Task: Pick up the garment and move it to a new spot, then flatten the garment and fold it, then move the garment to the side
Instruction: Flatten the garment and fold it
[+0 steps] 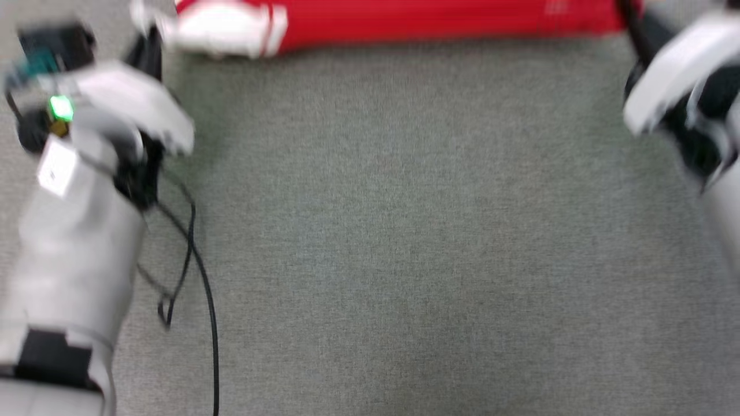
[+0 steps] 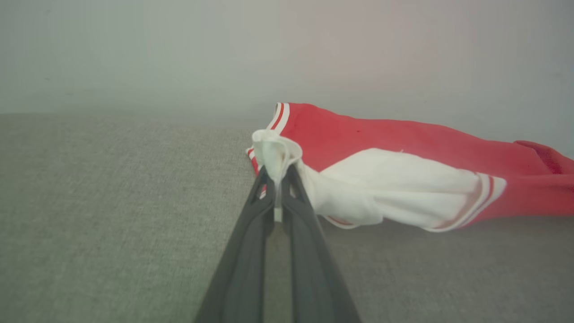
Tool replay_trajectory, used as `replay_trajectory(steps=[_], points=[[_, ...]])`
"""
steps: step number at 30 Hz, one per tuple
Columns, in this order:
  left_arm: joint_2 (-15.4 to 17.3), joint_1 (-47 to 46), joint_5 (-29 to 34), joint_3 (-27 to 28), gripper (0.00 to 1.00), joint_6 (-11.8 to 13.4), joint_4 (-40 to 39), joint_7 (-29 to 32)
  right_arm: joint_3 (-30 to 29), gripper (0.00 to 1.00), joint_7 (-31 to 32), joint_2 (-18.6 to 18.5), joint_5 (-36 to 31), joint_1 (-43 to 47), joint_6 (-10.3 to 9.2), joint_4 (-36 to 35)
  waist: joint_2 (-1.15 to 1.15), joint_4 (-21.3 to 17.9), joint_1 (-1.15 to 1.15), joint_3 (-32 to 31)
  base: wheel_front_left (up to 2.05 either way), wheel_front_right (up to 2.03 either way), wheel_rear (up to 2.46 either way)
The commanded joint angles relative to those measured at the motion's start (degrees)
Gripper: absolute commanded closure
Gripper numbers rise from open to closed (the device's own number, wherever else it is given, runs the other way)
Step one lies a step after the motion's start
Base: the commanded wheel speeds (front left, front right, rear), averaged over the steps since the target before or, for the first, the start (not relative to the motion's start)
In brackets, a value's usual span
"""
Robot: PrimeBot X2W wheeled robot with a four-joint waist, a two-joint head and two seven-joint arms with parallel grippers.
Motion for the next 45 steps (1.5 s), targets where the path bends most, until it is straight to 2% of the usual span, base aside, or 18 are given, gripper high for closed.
replay_trajectory(steps=[1,10,15,24,29,36,41,45], points=[[0.5,2.9,-0.6,0.5,1.00,-0.1,-0.2,-0.6,0.6,1.00,-0.9,-1.0,0.7,3.0,-0.11,-0.7,0.00,-0.1,0.01,-3.1,0.00,0.00,0.00],[2.0,23.1,-3.4,2.5,1.00,1.9,-7.6,-1.8,2.1,1.00,-4.3,-4.4,5.7,21.1,-0.13,-5.6,0.00,-0.1,0.01,-11.8,0.00,0.00,0.00],[2.4,35.7,-5.4,3.6,1.00,5.2,-15.7,-1.0,1.5,1.00,-5.0,-6.0,6.2,28.8,-0.18,-7.6,0.00,-0.2,0.01,-16.0,0.00,0.00,0.00],[5.8,56.2,-7.9,5.6,1.00,14.0,-35.5,3.5,-3.4,1.00,-5.9,-5.7,4.8,43.1,-0.32,-12.3,0.00,0.4,0.01,-20.8,0.00,0.00,0.00],[7.6,64.1,-8.7,6.5,1.00,18.7,-45.8,6.5,-9.0,1.00,-5.9,-4.5,2.9,51.5,-0.38,-16.9,0.00,1.0,0.01,-21.6,0.00,0.00,0.00],[8.8,72.5,-9.1,7.9,1.00,24.6,-58.0,8.8,-18.6,1.00,-2.3,-0.7,-2.9,62.3,-0.39,-25.3,0.00,1.5,0.01,-21.1,0.00,0.00,0.00],[9.6,72.8,-8.3,7.9,1.00,26.0,-62.9,9.3,-25.2,1.00,2.4,3.0,-7.6,66.3,-0.38,-32.6,0.00,1.6,0.01,-20.3,0.00,0.00,0.00],[9.8,68.9,-7.5,7.2,1.00,25.4,-63.5,9.8,-28.9,1.00,6.7,5.0,-12.3,65.7,-0.35,-37.9,0.00,1.3,0.01,-19.1,0.00,0.00,0.00]])
